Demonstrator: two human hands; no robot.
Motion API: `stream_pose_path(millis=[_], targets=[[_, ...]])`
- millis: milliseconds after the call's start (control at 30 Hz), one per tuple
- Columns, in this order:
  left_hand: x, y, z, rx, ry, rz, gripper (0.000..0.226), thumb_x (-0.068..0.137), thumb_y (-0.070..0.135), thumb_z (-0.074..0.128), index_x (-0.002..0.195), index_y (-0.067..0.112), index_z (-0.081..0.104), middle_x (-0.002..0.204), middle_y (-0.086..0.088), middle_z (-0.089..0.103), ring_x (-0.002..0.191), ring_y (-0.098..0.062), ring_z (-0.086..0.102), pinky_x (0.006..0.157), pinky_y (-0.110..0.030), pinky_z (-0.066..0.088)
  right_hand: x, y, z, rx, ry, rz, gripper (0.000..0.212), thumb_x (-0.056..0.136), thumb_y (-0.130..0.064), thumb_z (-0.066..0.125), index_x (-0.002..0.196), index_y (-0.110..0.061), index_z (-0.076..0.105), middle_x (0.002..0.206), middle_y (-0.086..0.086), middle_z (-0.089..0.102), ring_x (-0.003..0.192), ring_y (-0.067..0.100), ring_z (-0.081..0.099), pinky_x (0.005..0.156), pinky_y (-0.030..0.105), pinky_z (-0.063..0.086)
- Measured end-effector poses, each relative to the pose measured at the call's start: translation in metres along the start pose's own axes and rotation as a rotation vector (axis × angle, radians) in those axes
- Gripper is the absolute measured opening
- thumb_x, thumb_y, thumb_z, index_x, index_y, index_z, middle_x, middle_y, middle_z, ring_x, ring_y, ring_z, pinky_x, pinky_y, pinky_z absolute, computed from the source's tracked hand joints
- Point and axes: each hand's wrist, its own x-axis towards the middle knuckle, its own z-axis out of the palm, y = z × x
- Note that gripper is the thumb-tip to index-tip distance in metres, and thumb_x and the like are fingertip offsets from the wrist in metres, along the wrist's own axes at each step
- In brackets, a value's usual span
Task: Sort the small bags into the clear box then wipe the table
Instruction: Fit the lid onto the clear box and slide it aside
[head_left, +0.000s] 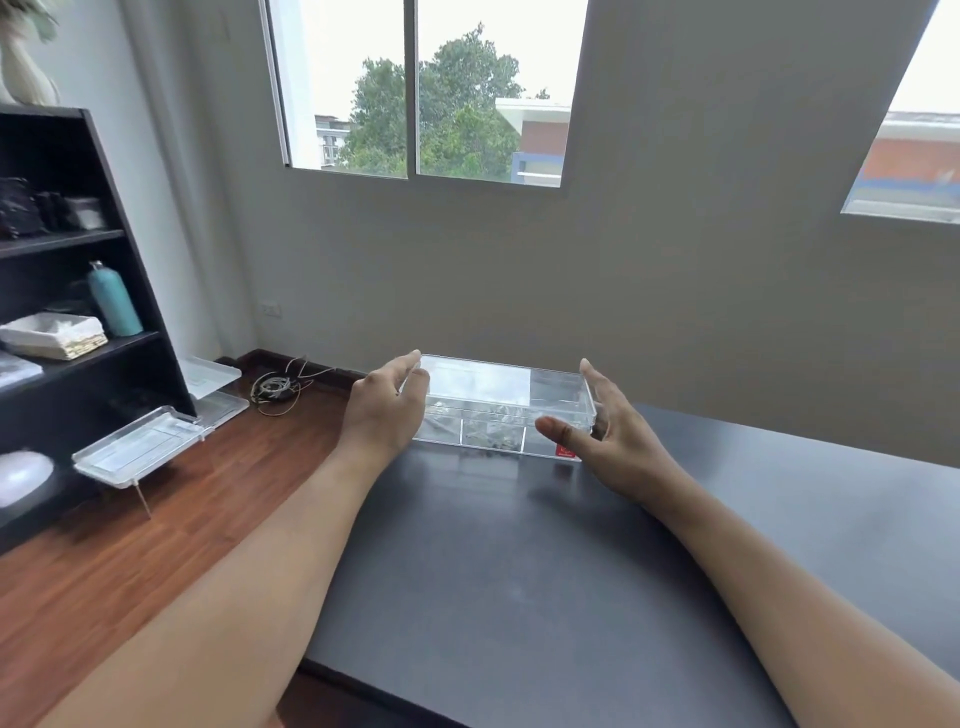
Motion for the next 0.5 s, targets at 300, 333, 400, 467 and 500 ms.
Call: stream_pose_path(millis=[300, 333, 400, 467, 500], targets=[[0.003, -0.005, -0.001, 0.030, -0.045, 0.000, 0.045, 0.100, 0.029, 0.049, 0.144, 0.019, 0.058, 0.147, 0.004, 0.058, 0.136, -0.011, 0.052, 0.104, -0.015, 0.030, -0.008, -0.009, -0.002, -0.184, -0.010, -0.017, 0.089, 0.089, -0.059, 0.068, 0.161, -0.024, 0.030, 0.169, -0.012, 0.019, 0.103, 0.007, 0.056, 0.087, 0.010, 0.038], [0.004, -0.005, -0.001, 0.035, -0.051, 0.004, 0.046, 0.100, 0.029, 0.049, 0.144, 0.019, 0.057, 0.148, 0.004, 0.057, 0.137, -0.011, 0.051, 0.104, -0.015, 0.030, -0.009, -0.010, -0.002, -0.193, -0.017, -0.016, 0.088, 0.090, -0.058, 0.068, 0.161, -0.024, 0.030, 0.170, -0.010, 0.018, 0.107, 0.009, 0.056, 0.088, 0.010, 0.039], [0.006, -0.007, -0.001, 0.043, -0.056, 0.008, 0.045, 0.101, 0.029, 0.049, 0.144, 0.019, 0.057, 0.148, 0.004, 0.057, 0.137, -0.012, 0.052, 0.104, -0.016, 0.030, -0.010, -0.012, -0.002, -0.214, -0.030, -0.020, 0.086, 0.090, -0.058, 0.067, 0.161, -0.024, 0.030, 0.169, -0.009, 0.017, 0.097, 0.005, 0.056, 0.090, 0.014, 0.040], [0.007, -0.008, -0.002, 0.037, -0.047, 0.017, 0.044, 0.100, 0.030, 0.050, 0.143, 0.019, 0.059, 0.145, 0.004, 0.059, 0.134, -0.012, 0.054, 0.103, -0.016, 0.032, -0.012, -0.014, -0.001, -0.232, -0.032, -0.035, 0.084, 0.090, -0.060, 0.066, 0.160, -0.027, 0.033, 0.169, -0.007, 0.018, 0.097, -0.005, 0.056, 0.100, 0.019, 0.038], [0.007, -0.007, -0.002, 0.031, -0.029, 0.028, 0.043, 0.100, 0.031, 0.052, 0.140, 0.019, 0.061, 0.142, 0.003, 0.062, 0.131, -0.012, 0.057, 0.101, -0.016, 0.035, -0.013, -0.014, -0.001, -0.243, -0.030, -0.044, 0.084, 0.089, -0.062, 0.064, 0.159, -0.028, 0.034, 0.170, -0.005, 0.018, 0.119, -0.003, 0.053, 0.107, 0.021, 0.034]])
